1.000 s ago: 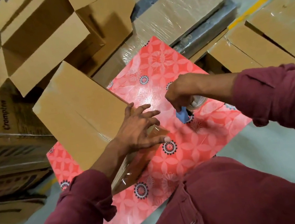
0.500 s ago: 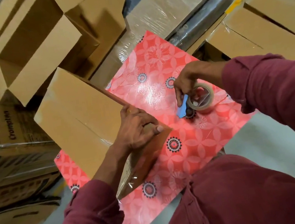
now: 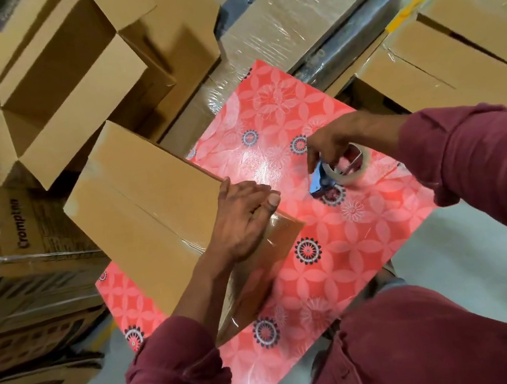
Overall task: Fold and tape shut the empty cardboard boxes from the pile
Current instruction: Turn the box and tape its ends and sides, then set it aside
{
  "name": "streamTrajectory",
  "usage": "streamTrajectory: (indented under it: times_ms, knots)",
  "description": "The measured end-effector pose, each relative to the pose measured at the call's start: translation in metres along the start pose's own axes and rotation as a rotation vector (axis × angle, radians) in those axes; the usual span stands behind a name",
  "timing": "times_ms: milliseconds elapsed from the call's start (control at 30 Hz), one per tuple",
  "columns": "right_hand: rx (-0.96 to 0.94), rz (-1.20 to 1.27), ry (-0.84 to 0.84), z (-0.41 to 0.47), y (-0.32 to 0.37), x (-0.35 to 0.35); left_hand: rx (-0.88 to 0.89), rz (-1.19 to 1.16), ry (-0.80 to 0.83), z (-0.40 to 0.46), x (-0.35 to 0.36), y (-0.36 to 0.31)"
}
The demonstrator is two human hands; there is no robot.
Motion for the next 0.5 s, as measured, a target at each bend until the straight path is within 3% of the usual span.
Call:
streamTrajectory:
  times_ms: [67,133,233,500]
  knots:
    - [0.040,0.022,-0.093,-0.014,0.004,0.000,0.025,0.090,0.049,0.002,0.003,-0.001]
    - [0.068,0.044,-0.315,-0.035,0.018,-0.001,0.029,0.120,0.068,0.003,0.005,0.000]
    - [-0.066,0.296,-0.627,-0.064,0.051,0.022,0.038,0.127,0.052,0.001,0.006,0.002]
    - [-0.163,0.943,-1.011,-0.090,0.138,0.108,0.043,0.111,0.067,0.004,0.006,0.005]
Point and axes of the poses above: each hand's wrist, its own z-axis towards the middle knuckle, its own x-axis out of the palm, y = z × x, the point moved 4 cm from there along z, towards the middle knuckle, and after that the axes turned 1 degree about -y, right-handed, at the moved point
